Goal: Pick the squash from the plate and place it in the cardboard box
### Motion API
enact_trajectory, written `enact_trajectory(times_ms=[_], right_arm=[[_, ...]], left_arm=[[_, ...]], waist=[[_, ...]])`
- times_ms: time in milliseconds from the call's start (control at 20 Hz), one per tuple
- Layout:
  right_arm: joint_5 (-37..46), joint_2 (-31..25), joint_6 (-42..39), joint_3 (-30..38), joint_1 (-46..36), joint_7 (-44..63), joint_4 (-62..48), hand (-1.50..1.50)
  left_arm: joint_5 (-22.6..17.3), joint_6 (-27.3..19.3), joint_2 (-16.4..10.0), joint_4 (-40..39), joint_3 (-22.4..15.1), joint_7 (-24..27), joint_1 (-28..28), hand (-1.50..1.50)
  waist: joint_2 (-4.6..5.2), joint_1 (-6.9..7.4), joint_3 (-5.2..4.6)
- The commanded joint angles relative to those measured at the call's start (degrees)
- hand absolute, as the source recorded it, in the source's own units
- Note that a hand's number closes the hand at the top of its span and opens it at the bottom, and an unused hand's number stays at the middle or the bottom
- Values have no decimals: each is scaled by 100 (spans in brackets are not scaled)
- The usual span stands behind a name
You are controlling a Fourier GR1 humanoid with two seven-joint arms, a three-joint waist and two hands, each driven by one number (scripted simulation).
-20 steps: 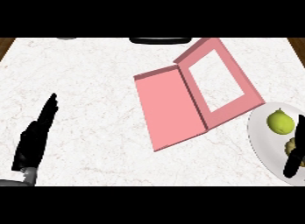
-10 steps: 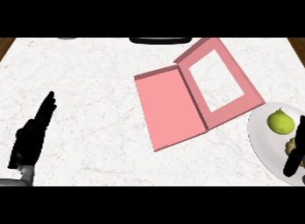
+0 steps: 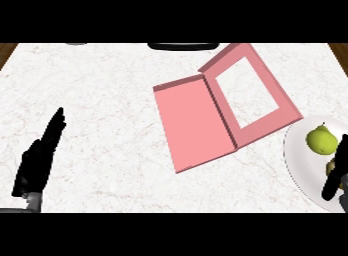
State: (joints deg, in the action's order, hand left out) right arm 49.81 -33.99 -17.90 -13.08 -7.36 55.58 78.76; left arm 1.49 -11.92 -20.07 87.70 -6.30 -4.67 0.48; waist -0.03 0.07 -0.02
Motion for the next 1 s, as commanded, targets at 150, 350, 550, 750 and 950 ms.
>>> enact_trajectory(times_ms=[150,350,550,750,950], right_arm=[[146,174,-358,309,279,127,33,-150],[420,360,-459,547,338,-61,386,150],[1286,124,48,-4,125,-240,7,150],[1566,-140,353,159,-54,-856,-398,150],[1142,747,867,-150,591,-847,939,150]], left_arm=[[-2,266,-7,497,193,269,757,0],[139,493,112,304,424,-122,184,0],[469,128,411,214,61,21,245,0],[315,350,356,-144,370,-42,-221,0],[387,222,418,30,340,128,126,0]], waist=[[-6,23,1],[-3,-6,1],[1,14,2],[7,0,2],[-38,-140,-5]])
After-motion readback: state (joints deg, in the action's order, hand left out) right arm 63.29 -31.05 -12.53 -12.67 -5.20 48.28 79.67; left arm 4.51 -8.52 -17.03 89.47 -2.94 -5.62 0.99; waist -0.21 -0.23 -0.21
